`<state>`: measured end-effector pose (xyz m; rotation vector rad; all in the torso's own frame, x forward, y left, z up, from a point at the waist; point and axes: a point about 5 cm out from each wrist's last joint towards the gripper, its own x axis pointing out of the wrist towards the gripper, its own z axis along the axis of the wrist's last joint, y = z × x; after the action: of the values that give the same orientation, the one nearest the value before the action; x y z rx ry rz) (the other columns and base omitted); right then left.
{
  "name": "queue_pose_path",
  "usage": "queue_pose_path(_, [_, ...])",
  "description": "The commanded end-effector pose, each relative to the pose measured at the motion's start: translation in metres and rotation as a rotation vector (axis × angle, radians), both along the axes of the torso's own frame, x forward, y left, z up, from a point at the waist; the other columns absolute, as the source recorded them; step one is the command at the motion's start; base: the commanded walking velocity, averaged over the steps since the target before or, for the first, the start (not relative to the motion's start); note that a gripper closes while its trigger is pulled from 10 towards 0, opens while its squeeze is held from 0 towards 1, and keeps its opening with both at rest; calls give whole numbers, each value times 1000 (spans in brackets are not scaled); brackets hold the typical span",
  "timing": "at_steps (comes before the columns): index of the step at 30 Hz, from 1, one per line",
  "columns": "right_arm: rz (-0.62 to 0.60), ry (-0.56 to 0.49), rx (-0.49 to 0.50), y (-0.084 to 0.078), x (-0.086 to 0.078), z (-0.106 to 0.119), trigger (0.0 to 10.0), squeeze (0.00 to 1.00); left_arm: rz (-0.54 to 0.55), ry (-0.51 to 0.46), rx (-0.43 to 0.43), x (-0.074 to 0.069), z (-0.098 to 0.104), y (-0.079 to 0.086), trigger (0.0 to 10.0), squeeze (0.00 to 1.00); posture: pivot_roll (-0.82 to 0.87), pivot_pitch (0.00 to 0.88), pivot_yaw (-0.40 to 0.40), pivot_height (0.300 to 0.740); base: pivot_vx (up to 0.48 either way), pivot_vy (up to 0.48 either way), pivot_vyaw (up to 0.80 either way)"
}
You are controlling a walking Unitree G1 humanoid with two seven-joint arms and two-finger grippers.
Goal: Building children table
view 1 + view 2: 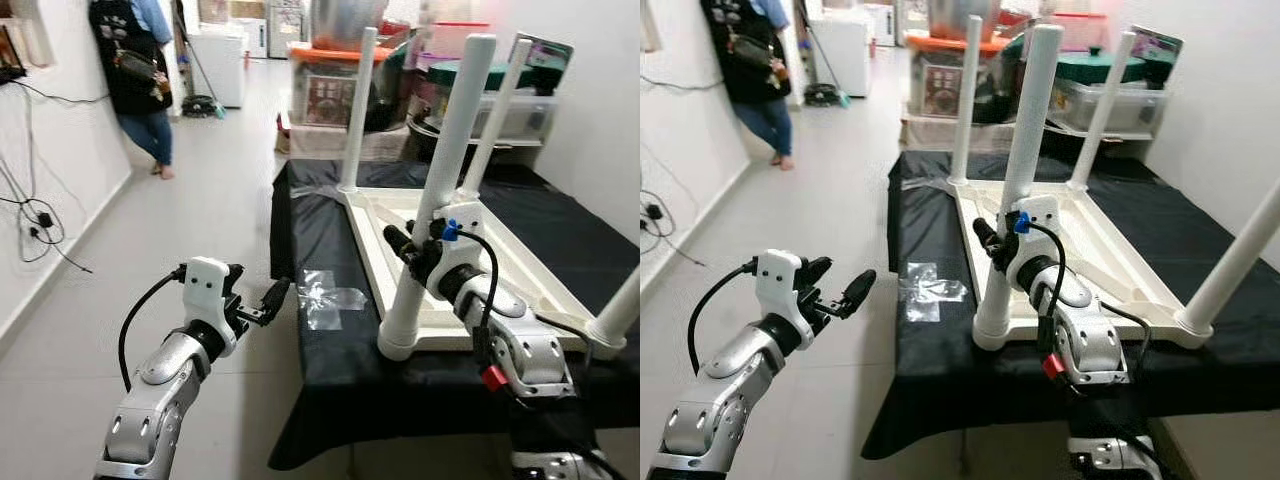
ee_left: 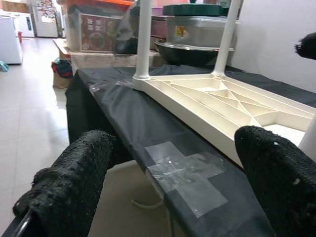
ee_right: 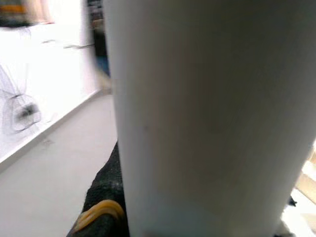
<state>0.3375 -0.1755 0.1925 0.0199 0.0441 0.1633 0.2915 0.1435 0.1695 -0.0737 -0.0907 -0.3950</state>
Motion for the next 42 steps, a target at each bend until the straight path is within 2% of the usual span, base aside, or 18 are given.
queue_pose_path(1, [-213,277,-27,-21,-14,-58,10000,0,11,0,5,2,0,1,10000,0,97,0,-89,740,0,0,0])
queue_pose_path(2, [-285,278,-8,-24,-17,-61,10000,0,18,1,4,2,0,1,10000,0,95,0,-90,740,0,0,0])
queue_pose_path(3, [-285,278,-8,-24,-17,-61,10000,0,18,1,4,2,0,1,10000,0,95,0,-90,740,0,0,0])
queue_pose_path(4, [-434,268,40,-32,-21,-64,10000,0,28,5,3,3,-2,2,10000,0,99,0,-94,740,0,0,0])
queue_pose_path(5, [-434,268,40,-32,-21,-64,10000,0,28,5,3,3,-2,2,10000,0,99,0,-94,740,0,0,0])
queue_pose_path(9, [-569,222,58,-39,-24,-58,10000,0,49,4,3,3,-2,4,10000,0,100,0,-96,740,0,0,0])
queue_pose_path(16, [-608,190,21,-41,-25,-53,10000,0,59,2,3,4,-2,6,10000,0,100,0,-96,740,0,0,0])
queue_pose_path(24, [-621,150,-79,-43,-27,-46,10000,0,70,9,5,2,-5,5,10000,0,97,0,-102,740,0,0,0])
queue_pose_path(27, [-640,146,-94,-48,-27,-46,10000,0,76,9,5,2,-5,6,10000,0,96,0,-102,740,0,0,0])
queue_pose_path(28, [-670,138,-114,-56,-26,-45,10000,0,81,7,6,3,-4,6,10000,0,95,0,-102,740,0,0,0])
queue_pose_path(29, [-670,138,-114,-56,-26,-45,10000,0,81,7,6,3,-4,6,10000,0,95,0,-102,740,0,0,0])
queue_pose_path(30, [-712,123,-120,-69,-24,-42,10000,0,87,6,9,4,-4,7,10000,0,93,0,-101,740,0,0,0])
queue_pose_path(32, [-712,123,-120,-69,-24,-42,10000,0,87,6,9,4,-4,7,10000,0,93,0,-101,740,0,0,0])
queue_pose_path(33, [-743,102,-101,-79,-22,-37,10000,0,90,7,11,4,-5,8,10000,0,88,0,-100,740,0,0,0])
queue_pose_path(34, [-743,102,-101,-79,-22,-37,10000,0,90,7,11,4,-5,8,10000,0,88,0,-100,740,0,0,0])
queue_pose_path(35, [-747,87,-52,-83,-20,-34,10000,0,89,9,11,5,-6,7,10000,0,88,0,-100,740,0,0,0])
queue_pose_path(36, [-737,89,10,-80,-19,-35,10000,0,87,12,11,5,-6,6,10000,0,87,0,-99,740,0,0,0])
queue_pose_path(42, [-722,122,106,-72,-22,-44,10000,0,87,17,10,5,-8,5,10000,0,91,0,-98,740,0,0,0])
